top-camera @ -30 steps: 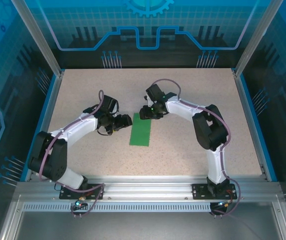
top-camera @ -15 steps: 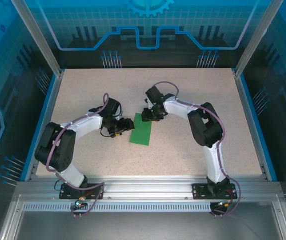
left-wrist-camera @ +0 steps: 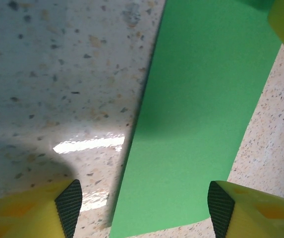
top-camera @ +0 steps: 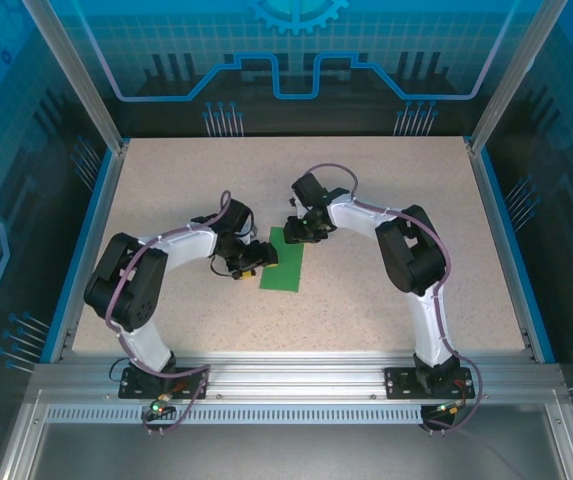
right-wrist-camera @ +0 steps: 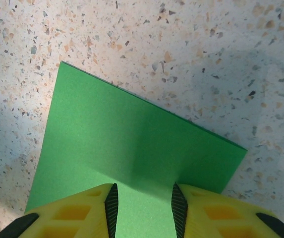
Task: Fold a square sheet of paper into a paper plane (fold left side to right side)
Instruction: Third fold the triangle at the center of the table.
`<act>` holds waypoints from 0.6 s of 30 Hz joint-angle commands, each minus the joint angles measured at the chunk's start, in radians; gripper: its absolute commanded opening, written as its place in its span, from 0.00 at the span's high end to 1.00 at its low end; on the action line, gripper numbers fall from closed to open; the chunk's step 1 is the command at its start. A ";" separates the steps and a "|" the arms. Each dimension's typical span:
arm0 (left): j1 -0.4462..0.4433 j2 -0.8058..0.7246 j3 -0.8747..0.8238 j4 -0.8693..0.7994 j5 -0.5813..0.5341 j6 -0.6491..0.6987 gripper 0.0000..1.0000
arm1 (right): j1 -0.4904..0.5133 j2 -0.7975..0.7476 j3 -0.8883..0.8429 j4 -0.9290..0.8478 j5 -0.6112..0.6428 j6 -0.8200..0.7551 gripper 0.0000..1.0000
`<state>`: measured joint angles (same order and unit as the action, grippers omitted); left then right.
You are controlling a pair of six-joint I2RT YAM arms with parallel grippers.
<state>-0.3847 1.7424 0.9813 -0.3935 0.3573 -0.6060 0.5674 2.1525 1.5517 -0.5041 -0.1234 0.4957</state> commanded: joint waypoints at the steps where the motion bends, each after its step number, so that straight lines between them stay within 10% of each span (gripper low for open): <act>1: -0.011 0.023 0.031 0.009 0.035 -0.023 0.31 | -0.009 0.012 -0.023 -0.004 -0.021 -0.010 0.63; 18: -0.017 0.053 0.032 0.034 0.063 -0.030 0.53 | -0.008 0.010 -0.031 0.003 -0.027 -0.012 0.64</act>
<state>-0.3962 1.7874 0.9985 -0.3630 0.3943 -0.6304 0.5667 2.1525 1.5436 -0.4847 -0.1387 0.4957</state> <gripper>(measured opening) 0.474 0.362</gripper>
